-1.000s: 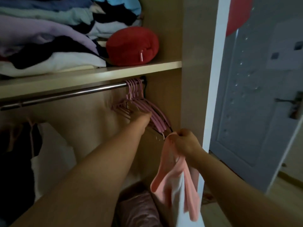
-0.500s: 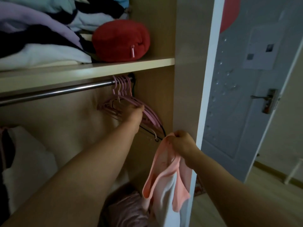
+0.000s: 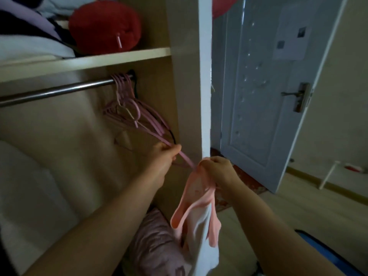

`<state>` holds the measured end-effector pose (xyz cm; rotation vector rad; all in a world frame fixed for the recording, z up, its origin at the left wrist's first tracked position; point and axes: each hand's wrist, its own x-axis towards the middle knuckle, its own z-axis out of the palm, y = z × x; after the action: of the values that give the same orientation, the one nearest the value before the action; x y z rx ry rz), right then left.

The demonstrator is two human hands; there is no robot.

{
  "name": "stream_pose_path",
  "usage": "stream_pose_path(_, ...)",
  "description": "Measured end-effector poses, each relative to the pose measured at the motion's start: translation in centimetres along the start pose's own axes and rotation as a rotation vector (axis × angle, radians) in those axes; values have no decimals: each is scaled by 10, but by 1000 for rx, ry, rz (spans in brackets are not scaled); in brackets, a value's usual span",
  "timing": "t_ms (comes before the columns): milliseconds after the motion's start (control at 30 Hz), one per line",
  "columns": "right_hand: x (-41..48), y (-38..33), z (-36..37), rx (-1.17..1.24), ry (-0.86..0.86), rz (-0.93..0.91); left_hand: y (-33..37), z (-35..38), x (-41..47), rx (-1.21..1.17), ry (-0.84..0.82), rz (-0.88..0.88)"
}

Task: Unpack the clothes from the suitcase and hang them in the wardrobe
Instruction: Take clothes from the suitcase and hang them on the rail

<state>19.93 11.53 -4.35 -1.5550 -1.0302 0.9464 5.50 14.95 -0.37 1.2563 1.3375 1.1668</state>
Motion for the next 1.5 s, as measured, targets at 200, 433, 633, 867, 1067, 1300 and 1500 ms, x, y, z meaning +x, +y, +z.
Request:
stream_pose_path(200,-33,21,-56,-16,-3,-28,-14,54,-60,4,-122,-123)
stream_pose_path(433,-68,51,-111,-231,-100,-146,-28,105,-103,21,-140,-164)
stream_pose_path(633,-68,75,-154,-240,-5,-77,-50,111,-107,165,-52,-207)
stream_pose_path(867,-69,91,-191,-269,-26,-36,-69,72,-97,784,123,45)
stream_pose_path(1067,-60,89,-220,-144,-11,15,-72,77,-89,595,-232,16)
stream_pose_path(1300,-52,92,-237,-52,132,131,-50,95,-93,435,-273,68)
stream_pose_path(1500,-45,88,-250,-79,135,138,-44,102,-92,438,-269,141)
